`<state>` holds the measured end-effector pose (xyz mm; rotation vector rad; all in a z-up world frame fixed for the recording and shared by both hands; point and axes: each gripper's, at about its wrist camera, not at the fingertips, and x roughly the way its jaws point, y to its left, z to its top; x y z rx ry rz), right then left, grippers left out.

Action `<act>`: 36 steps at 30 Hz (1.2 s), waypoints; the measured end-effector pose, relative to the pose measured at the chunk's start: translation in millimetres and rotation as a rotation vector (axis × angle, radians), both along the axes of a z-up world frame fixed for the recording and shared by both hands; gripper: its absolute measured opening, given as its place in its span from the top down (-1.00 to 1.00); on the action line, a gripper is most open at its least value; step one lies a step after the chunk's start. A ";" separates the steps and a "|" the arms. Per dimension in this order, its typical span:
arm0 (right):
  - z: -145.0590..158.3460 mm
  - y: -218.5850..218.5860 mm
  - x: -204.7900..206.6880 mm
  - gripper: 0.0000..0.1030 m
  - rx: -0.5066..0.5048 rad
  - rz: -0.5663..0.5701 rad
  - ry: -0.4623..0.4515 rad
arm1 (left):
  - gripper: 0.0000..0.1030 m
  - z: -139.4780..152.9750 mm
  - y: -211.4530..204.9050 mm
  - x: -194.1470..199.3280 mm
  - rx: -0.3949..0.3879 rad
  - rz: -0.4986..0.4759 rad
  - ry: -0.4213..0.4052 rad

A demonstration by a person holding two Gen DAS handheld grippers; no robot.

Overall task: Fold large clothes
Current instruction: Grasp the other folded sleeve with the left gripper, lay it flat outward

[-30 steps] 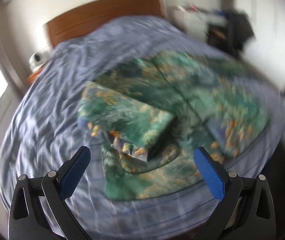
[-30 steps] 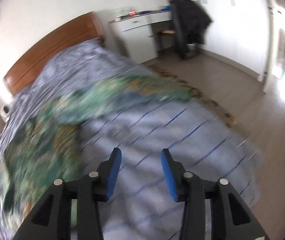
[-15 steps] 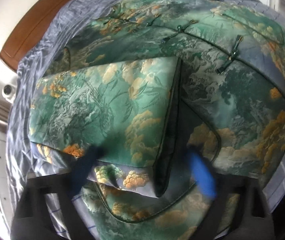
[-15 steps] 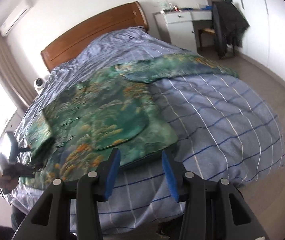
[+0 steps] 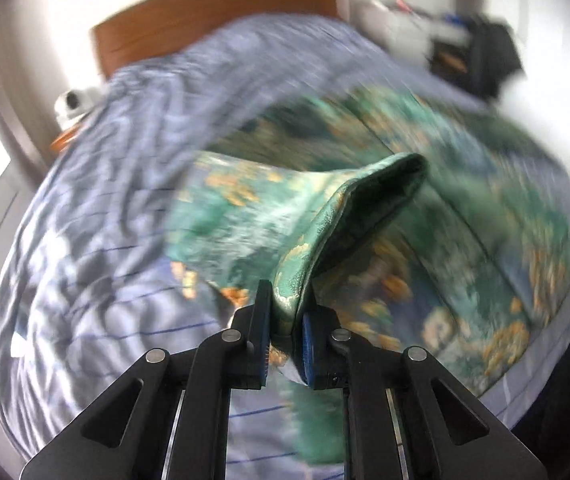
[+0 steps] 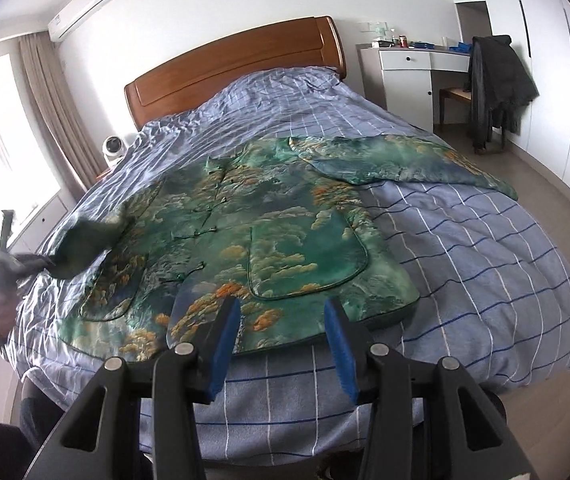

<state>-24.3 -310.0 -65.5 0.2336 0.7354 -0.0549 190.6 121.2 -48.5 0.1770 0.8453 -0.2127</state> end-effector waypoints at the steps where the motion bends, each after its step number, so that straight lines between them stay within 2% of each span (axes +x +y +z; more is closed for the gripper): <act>1: -0.3 1.5 0.1 0.14 0.001 0.002 0.000 | 0.77 8.6 18.7 0.7 -0.031 0.045 -0.014; 5: -3.2 7.3 4.3 0.13 0.013 0.018 0.020 | 0.77 27.5 97.4 5.1 -0.128 0.249 -0.051; 9: -3.0 13.9 7.1 0.14 0.014 0.035 0.023 | 0.77 19.3 161.3 6.7 -0.220 0.430 -0.057; 14: 2.0 27.0 7.7 0.14 -0.010 0.066 0.023 | 0.74 -16.5 228.7 8.5 -0.326 0.624 -0.017; 17: 2.6 31.9 8.9 0.14 -0.010 0.082 0.032 | 0.68 -46.4 249.8 15.4 -0.370 0.709 0.029; 21: 2.3 39.1 9.2 0.14 -0.018 0.100 0.040 | 0.61 -72.2 266.6 16.8 -0.368 0.795 0.066; 24: 2.2 42.0 7.4 0.13 -0.019 0.105 0.042 | 0.32 -82.3 275.4 4.9 -0.371 0.835 0.072; 26: 0.6 41.8 6.3 0.14 -0.020 0.103 0.046 | 0.01 -84.0 274.8 -2.9 -0.347 0.851 0.066; 30: -5.6 38.5 6.8 0.13 -0.006 0.095 0.060 | -0.28 -75.9 255.9 -25.2 -0.283 0.830 0.036; 32: -8.5 36.4 8.2 0.13 0.000 0.087 0.069 | -0.70 -66.7 238.4 -36.4 -0.249 0.809 0.001; 34: -8.6 34.7 8.5 0.14 -0.004 0.079 0.065 | -0.94 -54.7 215.4 -49.4 -0.217 0.788 -0.057; 36: -6.9 33.4 8.4 0.13 -0.025 0.069 0.058 | -0.95 -41.5 188.2 -60.9 -0.200 0.744 -0.110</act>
